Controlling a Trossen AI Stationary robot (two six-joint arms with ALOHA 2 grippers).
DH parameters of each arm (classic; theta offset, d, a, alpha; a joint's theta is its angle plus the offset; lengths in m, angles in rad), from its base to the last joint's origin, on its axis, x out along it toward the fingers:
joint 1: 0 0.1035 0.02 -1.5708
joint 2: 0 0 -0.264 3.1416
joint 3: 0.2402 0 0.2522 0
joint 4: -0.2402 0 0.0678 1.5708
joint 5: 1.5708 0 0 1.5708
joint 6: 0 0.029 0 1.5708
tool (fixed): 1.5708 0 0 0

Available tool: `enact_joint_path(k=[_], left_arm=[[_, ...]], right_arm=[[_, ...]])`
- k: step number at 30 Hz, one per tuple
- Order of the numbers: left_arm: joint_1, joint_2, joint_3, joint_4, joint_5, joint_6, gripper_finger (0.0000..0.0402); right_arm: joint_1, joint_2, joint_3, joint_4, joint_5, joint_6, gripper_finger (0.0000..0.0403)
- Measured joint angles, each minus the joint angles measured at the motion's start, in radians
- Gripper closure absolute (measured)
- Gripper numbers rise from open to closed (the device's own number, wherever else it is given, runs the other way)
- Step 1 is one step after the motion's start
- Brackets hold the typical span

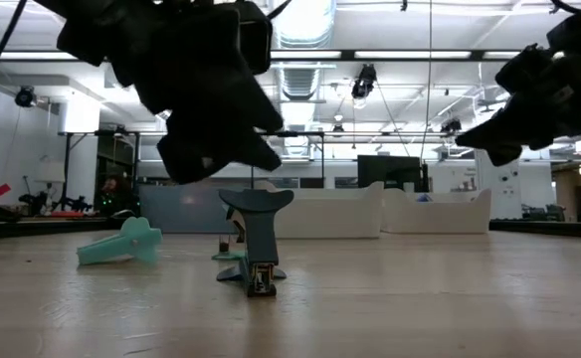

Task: Pick and place Stapler, Stapler remover, tape
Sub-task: Put the black staple remover into the black bin

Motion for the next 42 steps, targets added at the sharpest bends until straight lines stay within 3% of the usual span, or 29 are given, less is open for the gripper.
enact_joint_path(k=[5, 13, 25, 42], left_arm=[[0.0, 0.022, 0.0, 0.0, 0.055, 0.001, 0.0257], [0.005, 0.076, 0.0, 0.097, 0.079, 0.006, 0.0257], [0.006, 0.152, 0.066, 0.112, 0.134, 0.067, 0.0257], [0.006, 0.167, 0.103, -0.087, 0.228, 0.07, 0.027]], right_arm=[[0.051, -0.019, 0.0, -0.082, 0.097, 0.005, 0.0394], [0.051, -0.006, 0.0, -0.103, 0.096, 0.145, 0.0394], [0.051, -0.007, 0.0, -0.103, 0.092, 0.148, 0.0394], [0.05, -0.007, 0.0, -0.103, 0.093, 0.148, 0.0394]])
